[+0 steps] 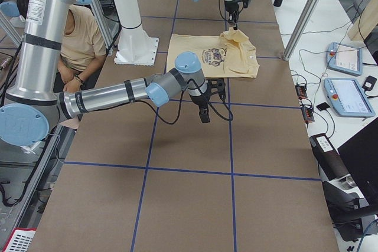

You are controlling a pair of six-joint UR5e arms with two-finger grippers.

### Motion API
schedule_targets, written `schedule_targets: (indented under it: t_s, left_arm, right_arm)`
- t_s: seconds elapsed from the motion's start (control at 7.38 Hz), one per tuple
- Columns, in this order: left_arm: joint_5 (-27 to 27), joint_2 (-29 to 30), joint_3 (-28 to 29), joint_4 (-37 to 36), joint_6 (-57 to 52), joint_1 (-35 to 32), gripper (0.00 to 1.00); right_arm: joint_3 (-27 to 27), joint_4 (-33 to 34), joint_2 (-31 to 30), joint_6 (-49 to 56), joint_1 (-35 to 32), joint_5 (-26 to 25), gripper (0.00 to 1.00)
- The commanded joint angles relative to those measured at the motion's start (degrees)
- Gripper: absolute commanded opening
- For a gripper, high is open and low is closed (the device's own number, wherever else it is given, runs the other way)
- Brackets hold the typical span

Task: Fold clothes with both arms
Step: 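Carry the held sleeve across the shirt body toward the right arm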

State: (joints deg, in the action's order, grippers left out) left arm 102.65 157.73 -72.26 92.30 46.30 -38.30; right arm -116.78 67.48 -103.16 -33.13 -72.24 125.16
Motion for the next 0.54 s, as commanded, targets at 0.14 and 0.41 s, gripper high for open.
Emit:
schedule_targets:
  t_s: [0.14, 0.41]
  left_arm:
    - [-1.5, 9.0, 19.8, 17.1, 18.4, 5.7, 0.99]
    - [-1.9, 8.3, 20.1, 24.3, 23.4, 6.2, 1.00]
  right_arm:
    - [0.1, 0.0, 0.3, 0.0, 0.1, 0.0, 1.00]
    - [0.1, 0.0, 0.4, 0.0, 0.0, 0.0, 1.00]
